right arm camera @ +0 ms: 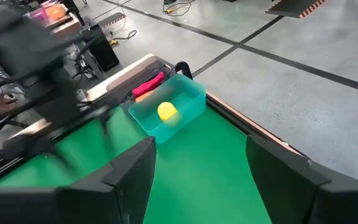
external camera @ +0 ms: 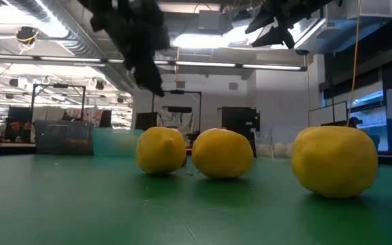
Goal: Sort produce into baskets
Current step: Put the left lemon into the transparent light blue bin
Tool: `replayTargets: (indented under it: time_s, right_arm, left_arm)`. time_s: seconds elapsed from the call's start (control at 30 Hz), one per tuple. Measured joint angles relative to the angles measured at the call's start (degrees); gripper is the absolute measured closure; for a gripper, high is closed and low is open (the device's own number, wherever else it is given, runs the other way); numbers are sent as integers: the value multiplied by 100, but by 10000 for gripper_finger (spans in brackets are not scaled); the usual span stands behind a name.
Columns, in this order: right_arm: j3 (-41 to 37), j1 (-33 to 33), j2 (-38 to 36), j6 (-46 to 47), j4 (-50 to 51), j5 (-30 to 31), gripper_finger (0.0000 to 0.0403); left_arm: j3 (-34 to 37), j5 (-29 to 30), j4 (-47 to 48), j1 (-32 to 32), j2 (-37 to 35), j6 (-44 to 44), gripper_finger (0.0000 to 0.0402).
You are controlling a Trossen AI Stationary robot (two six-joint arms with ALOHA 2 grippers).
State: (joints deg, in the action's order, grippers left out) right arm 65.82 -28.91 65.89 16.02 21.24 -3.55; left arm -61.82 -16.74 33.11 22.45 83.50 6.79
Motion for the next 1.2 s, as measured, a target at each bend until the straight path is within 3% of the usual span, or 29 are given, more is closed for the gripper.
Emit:
replayTargets:
  time_s: [0.13,0.3,0.57,0.87,1.2]
  right_arm:
    - [0,0,0,-3,18,-4,155]
    - [0,0,0,-5,262,-29,155]
    - [0,0,2,-5,396,-50,155]
    - [0,0,4,-5,485,-52,155]
    - [0,2,4,-6,882,-52,155]
  left_arm:
    - [0,-16,110,-1055,0,1169,108]
    - [20,-12,-122,-1770,3,1436,108]
    - [48,4,-965,-2306,282,1877,108]
    - [48,-553,-1560,-2617,1134,1976,108]
    - [48,-499,-2254,-3046,2103,1761,108]
